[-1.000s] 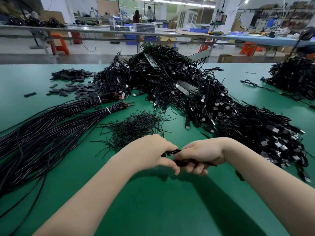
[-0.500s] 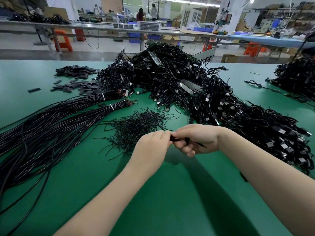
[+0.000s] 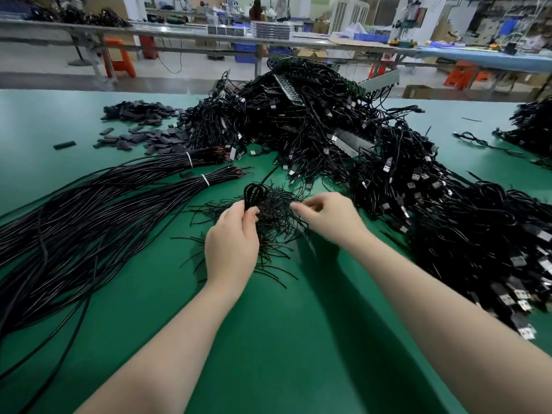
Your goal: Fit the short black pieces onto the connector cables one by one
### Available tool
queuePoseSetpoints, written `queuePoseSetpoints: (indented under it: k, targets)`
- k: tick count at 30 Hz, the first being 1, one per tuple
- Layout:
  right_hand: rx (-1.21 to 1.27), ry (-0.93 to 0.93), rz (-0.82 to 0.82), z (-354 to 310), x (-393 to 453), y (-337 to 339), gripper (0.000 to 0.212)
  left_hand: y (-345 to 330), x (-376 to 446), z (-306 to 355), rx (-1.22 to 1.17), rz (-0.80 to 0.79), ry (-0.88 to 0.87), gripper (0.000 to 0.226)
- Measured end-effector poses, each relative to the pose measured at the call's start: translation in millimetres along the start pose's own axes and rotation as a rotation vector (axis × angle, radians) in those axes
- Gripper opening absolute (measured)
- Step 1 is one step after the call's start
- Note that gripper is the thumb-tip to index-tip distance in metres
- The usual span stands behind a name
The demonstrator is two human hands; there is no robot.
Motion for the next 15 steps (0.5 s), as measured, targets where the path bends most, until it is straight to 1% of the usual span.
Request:
queuePoseSetpoints:
  k: [2,4,6,11,15]
  targets:
    - [-0.205,0.001,0.002,-3.1,-5.7,-14.8,0.042,-1.4,-0.3,-2.4,-0.046,0.005,0.02,0.032]
    - [-0.275,-0.003,0.059,-8.4,-9.0,-16.5,0.036,0.3,-0.6,-2.0,-0.048,0.018,0.013,0.034]
    - [-0.252,-0.033,0.082,-10.5,-10.0,-15.3,0.031,1.4,-0.8,-0.8,-0.046,0.023,0.008,0.038]
    - [-0.158,-0.093,0.019,-7.3,-11.7,-14.6,0.023,1.3,0.1,-5.1,-0.041,0.038,0.042,0.036]
    - [-0.12,-0.118,0.034,-3.1,-14.1,-12.5,0.02,0.7,-0.9,0.6,-0.01,0.026,0.008,0.035]
Point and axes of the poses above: each hand's wrist, its own x-axis towards the middle knuckle, its own y-axis out of the back of the hand, z = x × y, the point moved 9 cm from there along x, towards the middle knuckle, and after that the axes turned 4 degrees about -y, right-handed, at the moved point
